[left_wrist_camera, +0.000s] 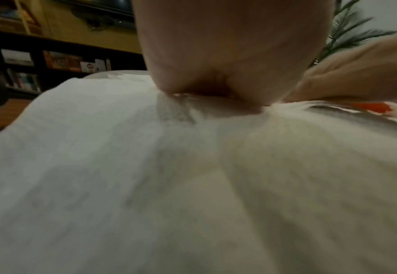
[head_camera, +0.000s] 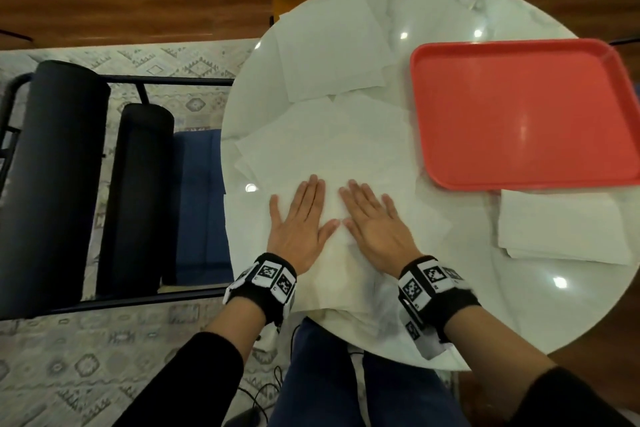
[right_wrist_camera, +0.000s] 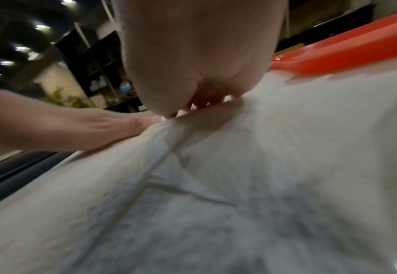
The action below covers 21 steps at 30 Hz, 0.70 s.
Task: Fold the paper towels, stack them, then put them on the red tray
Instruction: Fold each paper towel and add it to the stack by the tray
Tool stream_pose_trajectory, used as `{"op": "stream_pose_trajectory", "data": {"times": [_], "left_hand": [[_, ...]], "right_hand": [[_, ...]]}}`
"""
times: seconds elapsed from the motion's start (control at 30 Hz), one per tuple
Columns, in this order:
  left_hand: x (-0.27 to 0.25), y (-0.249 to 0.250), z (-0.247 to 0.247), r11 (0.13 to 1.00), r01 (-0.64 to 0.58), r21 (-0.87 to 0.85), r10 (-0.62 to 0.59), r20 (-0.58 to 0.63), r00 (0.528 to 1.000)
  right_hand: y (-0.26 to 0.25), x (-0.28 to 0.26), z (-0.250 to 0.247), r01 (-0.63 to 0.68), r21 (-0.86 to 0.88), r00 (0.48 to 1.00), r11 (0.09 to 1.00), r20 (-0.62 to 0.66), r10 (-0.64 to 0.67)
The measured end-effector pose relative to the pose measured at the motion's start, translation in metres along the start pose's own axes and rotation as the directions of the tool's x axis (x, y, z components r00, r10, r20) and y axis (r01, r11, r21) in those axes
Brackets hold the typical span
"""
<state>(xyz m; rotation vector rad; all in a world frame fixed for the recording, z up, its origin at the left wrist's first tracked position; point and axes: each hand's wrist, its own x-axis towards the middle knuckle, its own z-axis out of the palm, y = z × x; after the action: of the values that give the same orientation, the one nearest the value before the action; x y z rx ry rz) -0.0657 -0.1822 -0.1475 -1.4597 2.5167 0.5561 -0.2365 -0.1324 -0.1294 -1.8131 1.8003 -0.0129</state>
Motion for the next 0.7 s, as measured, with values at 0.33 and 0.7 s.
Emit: {"op": "stream_pose_trajectory", "data": {"times": [0.33, 0.7], "left_hand": [[0.010, 0.009, -0.032, 0.996, 0.044, -0.075, -0.059, -0.216, 0.975], [-0.011, 0.064, -0.145, 0.782, -0.200, -0.590, 0.181, -0.092, 0.979]], "right_hand": [[0.025, -0.011, -0.018, -0.209, -0.040, 0.978, 0.977, 0.007, 0.209], [0.037, -0.048, -0.120, -0.119, 0.483, 0.981, 0.868, -0.080, 0.179]]}}
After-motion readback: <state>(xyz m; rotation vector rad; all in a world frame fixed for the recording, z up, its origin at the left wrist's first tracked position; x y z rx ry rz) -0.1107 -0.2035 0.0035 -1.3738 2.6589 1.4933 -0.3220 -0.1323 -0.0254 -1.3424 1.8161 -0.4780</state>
